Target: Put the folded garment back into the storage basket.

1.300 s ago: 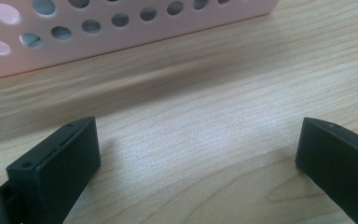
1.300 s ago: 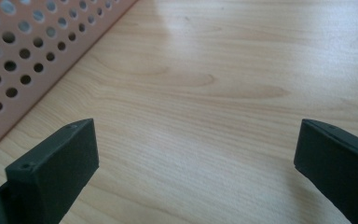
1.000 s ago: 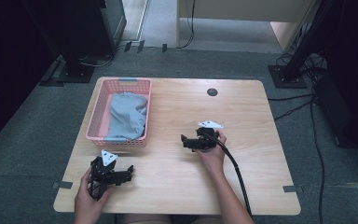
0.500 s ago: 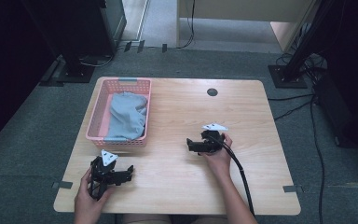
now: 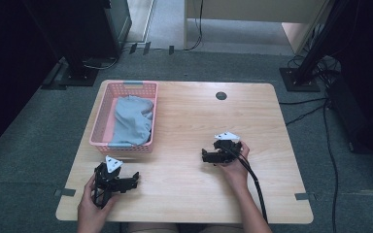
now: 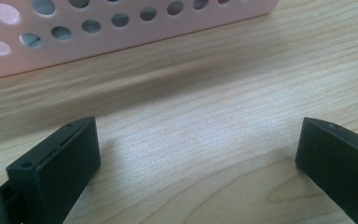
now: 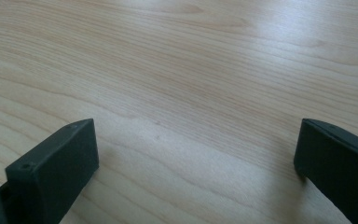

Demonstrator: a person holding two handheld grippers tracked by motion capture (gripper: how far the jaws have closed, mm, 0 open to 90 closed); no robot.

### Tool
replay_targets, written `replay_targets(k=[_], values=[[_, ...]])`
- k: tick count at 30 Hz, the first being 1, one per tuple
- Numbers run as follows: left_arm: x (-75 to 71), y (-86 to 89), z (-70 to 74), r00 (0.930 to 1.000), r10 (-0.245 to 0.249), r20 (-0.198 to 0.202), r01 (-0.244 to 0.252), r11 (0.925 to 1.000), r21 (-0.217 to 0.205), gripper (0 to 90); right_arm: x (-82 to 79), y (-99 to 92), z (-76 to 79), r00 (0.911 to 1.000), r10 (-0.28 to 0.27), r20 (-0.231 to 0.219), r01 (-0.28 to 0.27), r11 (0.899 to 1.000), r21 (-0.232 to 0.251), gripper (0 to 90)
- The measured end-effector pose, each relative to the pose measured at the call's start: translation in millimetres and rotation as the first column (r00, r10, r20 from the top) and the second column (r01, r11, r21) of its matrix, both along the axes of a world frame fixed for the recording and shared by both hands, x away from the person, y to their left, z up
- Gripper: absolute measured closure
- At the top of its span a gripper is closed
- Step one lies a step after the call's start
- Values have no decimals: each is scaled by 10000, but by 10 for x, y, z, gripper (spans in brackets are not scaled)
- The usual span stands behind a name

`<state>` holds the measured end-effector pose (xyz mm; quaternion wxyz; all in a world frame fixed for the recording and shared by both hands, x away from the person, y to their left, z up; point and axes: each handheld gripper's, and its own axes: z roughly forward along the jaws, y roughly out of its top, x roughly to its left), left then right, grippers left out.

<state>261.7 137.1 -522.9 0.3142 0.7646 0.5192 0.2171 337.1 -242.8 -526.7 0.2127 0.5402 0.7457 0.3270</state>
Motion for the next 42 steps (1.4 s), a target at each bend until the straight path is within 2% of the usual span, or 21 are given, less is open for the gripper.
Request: replay_targets(k=[5, 9, 13, 17, 42], values=[[0, 0, 0, 10000, 2, -2, -2, 10000, -5, 0, -57, -82, 0, 9999, -138, 15, 138, 9999, 66, 0], [0, 0, 0, 10000, 1, -1, -1, 10000, -2, 0, -107, -116, -4, 9997, -254, 10, 254, 9995, -164, 0], [0, 0, 0, 10000, -1, 0, 1, 10000, 2, 0, -158, -171, -3, 9996, -279, 1, 279, 9995, -157, 0], [-1, 0, 0, 10000, 1, -1, -1, 10000, -3, 0, -231, -248, -5, 9984, -568, 15, 568, 9982, -180, 0], [-1, 0, 0, 10000, -1, -3, 1, 10000, 1, 0, -422, -501, -8, 9912, -1326, -2, 1325, 9910, -176, 0]])
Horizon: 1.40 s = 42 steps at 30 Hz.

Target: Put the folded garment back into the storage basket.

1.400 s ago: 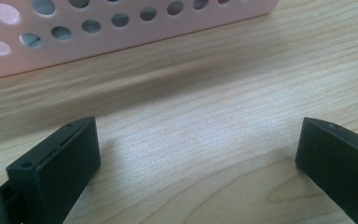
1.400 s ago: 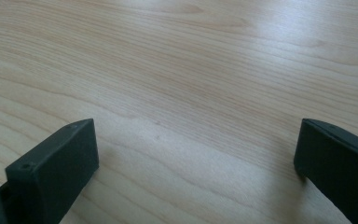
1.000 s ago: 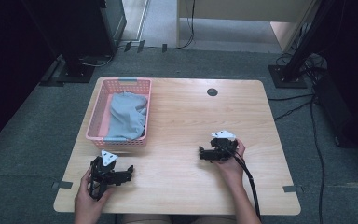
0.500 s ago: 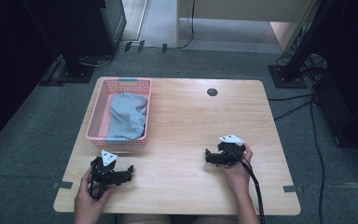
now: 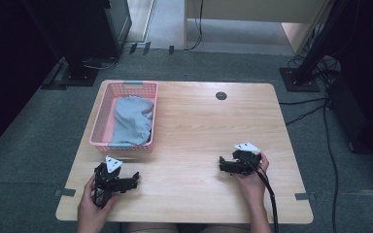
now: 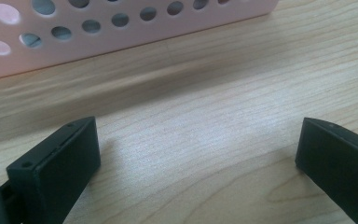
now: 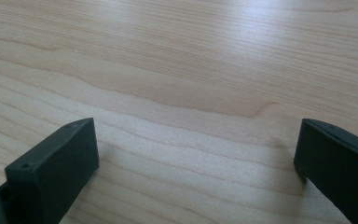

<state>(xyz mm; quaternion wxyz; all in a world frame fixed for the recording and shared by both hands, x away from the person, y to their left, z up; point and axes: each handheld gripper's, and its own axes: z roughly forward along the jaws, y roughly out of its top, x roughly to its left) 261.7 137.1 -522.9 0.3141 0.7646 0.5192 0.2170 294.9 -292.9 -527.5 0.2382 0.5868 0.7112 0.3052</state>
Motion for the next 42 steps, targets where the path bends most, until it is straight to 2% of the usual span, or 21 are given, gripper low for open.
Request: replay_targets(k=[42], values=[[0, 0, 0, 10000, 3, 2, -3, 10000, -5, 0, -155, -302, -3, 9987, -501, -1, 501, 9987, -8, 0]])
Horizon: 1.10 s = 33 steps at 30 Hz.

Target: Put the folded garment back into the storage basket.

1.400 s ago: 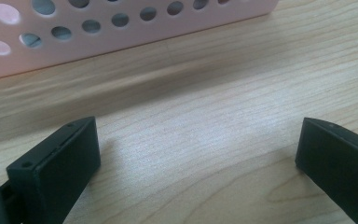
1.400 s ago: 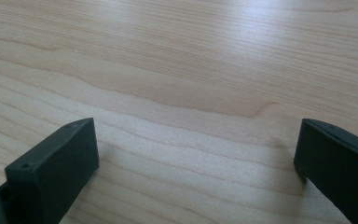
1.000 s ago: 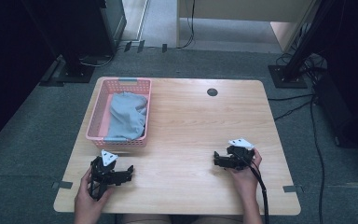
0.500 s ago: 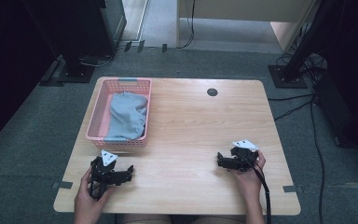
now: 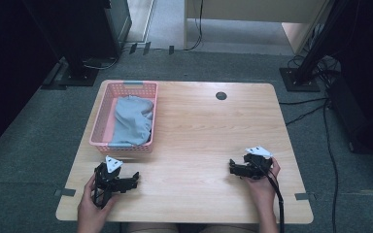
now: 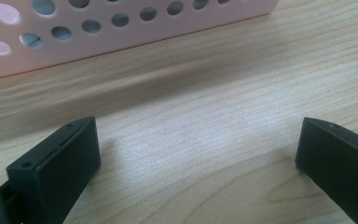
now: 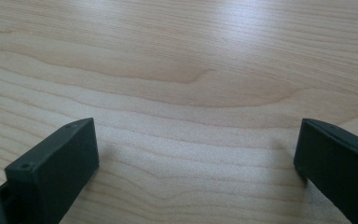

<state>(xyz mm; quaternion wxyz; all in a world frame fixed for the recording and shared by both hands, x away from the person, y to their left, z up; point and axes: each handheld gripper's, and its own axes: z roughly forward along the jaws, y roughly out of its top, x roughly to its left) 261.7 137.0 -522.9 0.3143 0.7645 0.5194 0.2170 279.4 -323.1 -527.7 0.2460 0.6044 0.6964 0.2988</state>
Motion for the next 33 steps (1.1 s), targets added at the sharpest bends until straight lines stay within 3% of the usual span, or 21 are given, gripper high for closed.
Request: replay_targets(k=[33], values=[[0, 0, 0, 10000, -2, 1, 2, 10000, 1, 0, -82, -190, -2, 9992, -410, 5, 410, 9992, 15, 0]])
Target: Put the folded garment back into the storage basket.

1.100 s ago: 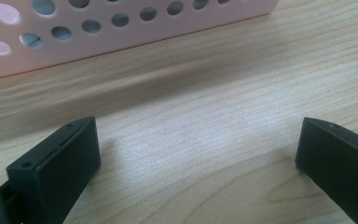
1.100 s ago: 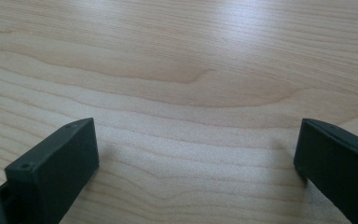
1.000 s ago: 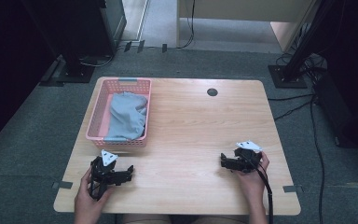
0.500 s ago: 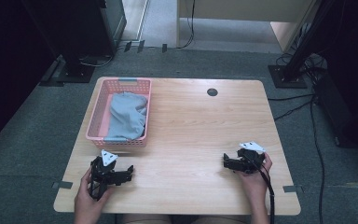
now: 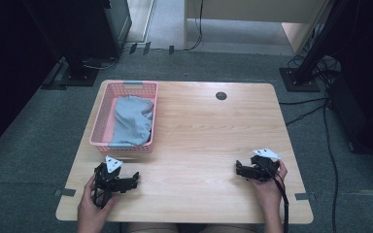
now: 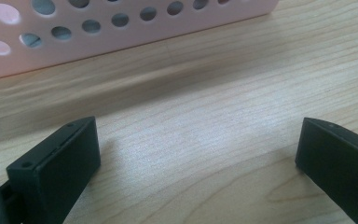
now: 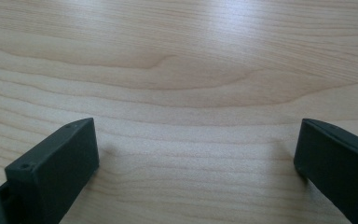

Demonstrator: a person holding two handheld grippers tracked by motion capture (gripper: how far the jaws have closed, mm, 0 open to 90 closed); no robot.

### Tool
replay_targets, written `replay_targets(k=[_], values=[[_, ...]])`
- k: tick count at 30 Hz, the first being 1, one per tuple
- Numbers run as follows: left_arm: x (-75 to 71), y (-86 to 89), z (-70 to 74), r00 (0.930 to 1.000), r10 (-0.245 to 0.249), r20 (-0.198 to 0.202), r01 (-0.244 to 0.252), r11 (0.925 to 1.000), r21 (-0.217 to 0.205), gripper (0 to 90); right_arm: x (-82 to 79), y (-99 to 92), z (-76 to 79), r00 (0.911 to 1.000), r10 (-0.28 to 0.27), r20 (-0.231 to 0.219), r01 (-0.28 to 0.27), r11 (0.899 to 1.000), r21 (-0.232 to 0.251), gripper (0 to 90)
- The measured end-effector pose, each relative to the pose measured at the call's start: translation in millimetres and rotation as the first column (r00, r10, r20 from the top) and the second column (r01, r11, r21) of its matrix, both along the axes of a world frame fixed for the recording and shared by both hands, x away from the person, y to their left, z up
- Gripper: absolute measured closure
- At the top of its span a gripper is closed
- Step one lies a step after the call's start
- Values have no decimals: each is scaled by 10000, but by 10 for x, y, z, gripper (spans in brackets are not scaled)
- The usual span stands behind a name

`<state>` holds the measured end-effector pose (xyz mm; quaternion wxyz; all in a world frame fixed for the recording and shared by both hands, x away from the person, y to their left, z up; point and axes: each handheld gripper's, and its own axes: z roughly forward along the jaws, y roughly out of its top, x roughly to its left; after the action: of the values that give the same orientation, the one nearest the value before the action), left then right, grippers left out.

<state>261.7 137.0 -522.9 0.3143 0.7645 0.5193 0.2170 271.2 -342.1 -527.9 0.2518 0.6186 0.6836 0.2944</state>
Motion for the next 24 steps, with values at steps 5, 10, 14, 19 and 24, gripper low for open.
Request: replay_targets(k=[5, 10, 14, 19, 24], values=[[0, 0, 0, 10000, 1, -1, -1, 10000, 1, 0, -15, -32, 0, 10000, -82, -10, 82, 10000, 11, 0], [0, 0, 0, 10000, 0, -3, 0, 10000, 2, 0, -30, -67, 0, 9999, -171, 2, 171, 9999, 4, 0], [0, 0, 0, 10000, 2, -2, -2, 10000, -3, 0, -44, -102, 0, 9997, -249, -11, 249, 9997, 8, 0], [0, 0, 0, 10000, -1, -2, 1, 10000, 3, 0, -60, -143, -1, 9993, -365, -4, 365, 9993, 20, 0], [0, 0, 0, 10000, -2, -1, 2, 10000, 3, 0, -70, -170, 0, 9991, -418, -6, 418, 9991, 11, 0]])
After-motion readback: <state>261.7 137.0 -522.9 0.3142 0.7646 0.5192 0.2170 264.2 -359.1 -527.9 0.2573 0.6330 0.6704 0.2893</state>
